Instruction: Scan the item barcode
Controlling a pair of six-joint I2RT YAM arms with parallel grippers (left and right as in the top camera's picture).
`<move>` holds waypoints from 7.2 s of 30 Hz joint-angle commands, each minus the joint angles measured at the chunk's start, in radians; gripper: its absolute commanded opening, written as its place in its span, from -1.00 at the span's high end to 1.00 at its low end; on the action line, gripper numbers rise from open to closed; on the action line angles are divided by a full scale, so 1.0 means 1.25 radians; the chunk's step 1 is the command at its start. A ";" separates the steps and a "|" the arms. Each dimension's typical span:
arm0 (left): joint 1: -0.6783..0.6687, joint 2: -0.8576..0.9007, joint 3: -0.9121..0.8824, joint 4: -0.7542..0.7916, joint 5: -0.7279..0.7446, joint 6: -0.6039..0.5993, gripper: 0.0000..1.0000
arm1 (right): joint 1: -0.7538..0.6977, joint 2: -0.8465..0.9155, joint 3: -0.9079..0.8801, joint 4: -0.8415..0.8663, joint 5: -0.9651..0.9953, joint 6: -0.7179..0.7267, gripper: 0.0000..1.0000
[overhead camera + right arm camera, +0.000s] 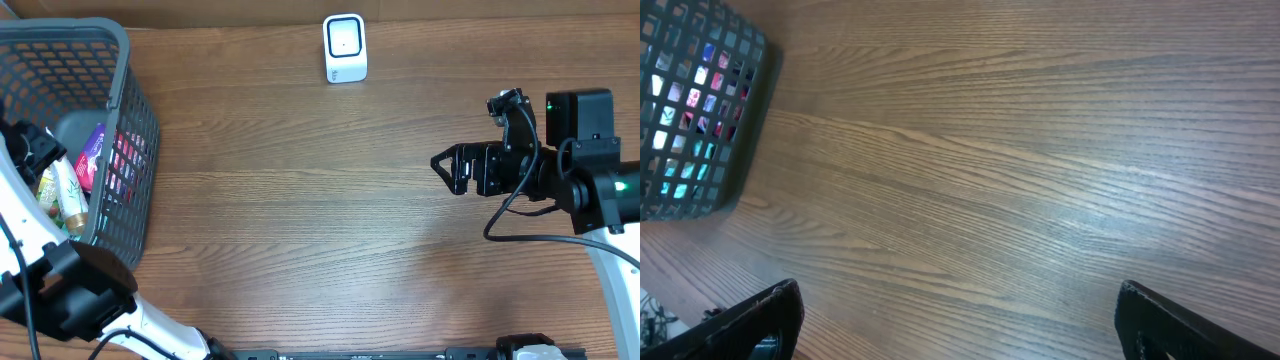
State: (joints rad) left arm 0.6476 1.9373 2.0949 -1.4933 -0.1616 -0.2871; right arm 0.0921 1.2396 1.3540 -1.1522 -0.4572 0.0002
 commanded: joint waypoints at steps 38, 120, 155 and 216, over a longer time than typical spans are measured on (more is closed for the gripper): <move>-0.031 0.202 -0.182 0.275 -0.102 0.020 0.92 | -0.002 0.070 0.017 0.017 -0.006 -0.004 -1.00; -0.199 0.006 0.474 -0.143 -0.105 -0.039 0.91 | -0.002 0.070 0.017 0.027 -0.006 -0.004 -1.00; -1.010 0.318 0.111 0.038 -0.051 -0.651 0.92 | -0.255 0.068 0.019 0.006 0.258 0.317 -0.83; 0.016 -0.086 0.021 -0.007 0.174 -0.075 -0.58 | -0.253 0.068 0.017 -0.041 0.257 0.290 -0.79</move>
State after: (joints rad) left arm 0.6670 1.8523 2.2162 -1.5440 0.0368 -0.4076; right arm -0.2218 1.3289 1.3540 -1.2049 -0.1410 0.3664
